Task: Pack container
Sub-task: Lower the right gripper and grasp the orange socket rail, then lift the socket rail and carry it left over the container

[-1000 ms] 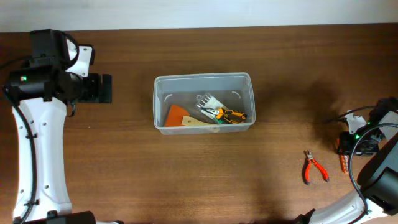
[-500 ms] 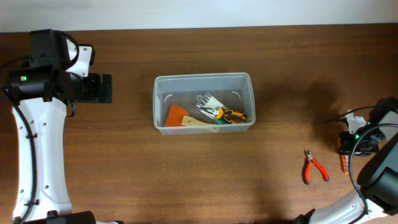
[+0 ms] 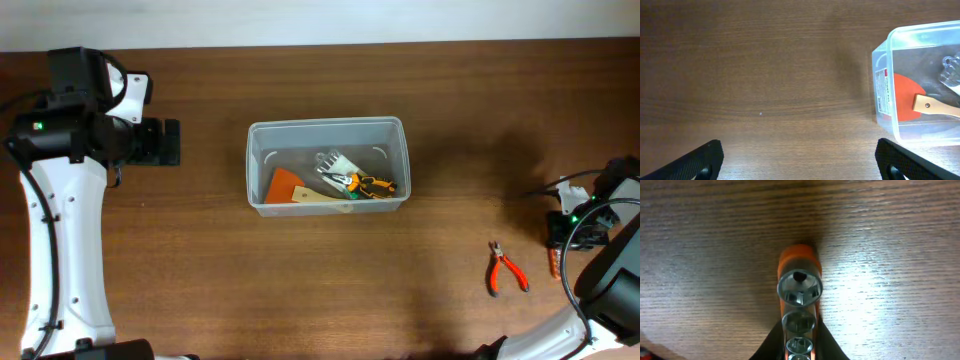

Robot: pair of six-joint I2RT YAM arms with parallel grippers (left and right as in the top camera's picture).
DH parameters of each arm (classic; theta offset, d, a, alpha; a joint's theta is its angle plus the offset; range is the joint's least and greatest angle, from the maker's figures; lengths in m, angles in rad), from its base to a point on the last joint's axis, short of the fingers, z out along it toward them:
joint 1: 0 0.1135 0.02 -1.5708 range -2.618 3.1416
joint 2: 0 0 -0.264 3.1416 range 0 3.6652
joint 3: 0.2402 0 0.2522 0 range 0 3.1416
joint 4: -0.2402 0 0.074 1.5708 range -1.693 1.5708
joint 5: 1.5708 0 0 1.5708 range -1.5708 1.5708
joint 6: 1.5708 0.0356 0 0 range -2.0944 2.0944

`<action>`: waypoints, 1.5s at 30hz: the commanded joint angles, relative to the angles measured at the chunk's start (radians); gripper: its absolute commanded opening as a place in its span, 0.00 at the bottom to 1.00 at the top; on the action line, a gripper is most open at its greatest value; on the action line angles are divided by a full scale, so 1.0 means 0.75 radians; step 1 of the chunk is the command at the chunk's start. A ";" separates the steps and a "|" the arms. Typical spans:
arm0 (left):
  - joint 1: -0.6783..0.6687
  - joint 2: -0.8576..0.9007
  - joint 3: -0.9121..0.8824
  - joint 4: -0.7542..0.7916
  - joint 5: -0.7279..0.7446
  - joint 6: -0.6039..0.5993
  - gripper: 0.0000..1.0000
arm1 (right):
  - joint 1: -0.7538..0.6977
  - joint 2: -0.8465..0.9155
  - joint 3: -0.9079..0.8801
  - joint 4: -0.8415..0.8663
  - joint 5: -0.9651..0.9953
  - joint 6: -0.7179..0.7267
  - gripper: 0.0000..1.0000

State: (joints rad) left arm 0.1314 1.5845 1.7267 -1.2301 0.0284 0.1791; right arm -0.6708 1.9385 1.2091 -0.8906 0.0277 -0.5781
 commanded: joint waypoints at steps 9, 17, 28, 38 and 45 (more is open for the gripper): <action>0.004 0.010 0.020 0.003 0.002 -0.007 0.99 | 0.067 0.060 0.146 -0.032 -0.032 0.044 0.07; 0.003 0.010 0.020 0.003 0.002 -0.007 0.99 | 0.225 0.059 0.355 -0.100 -0.031 0.044 0.07; 0.003 0.010 0.020 0.003 0.002 -0.007 0.99 | 0.503 0.059 0.821 -0.330 -0.031 0.044 0.07; 0.004 0.010 0.020 0.003 0.002 -0.007 0.99 | 0.914 0.059 1.054 -0.424 -0.030 0.043 0.08; 0.003 0.010 0.020 0.003 0.002 -0.007 0.99 | 1.207 0.058 1.057 -0.454 -0.005 -0.025 0.08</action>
State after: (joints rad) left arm 0.1314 1.5845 1.7267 -1.2301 0.0288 0.1791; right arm 0.1513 1.9835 1.9755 -1.2201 0.0189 -0.5602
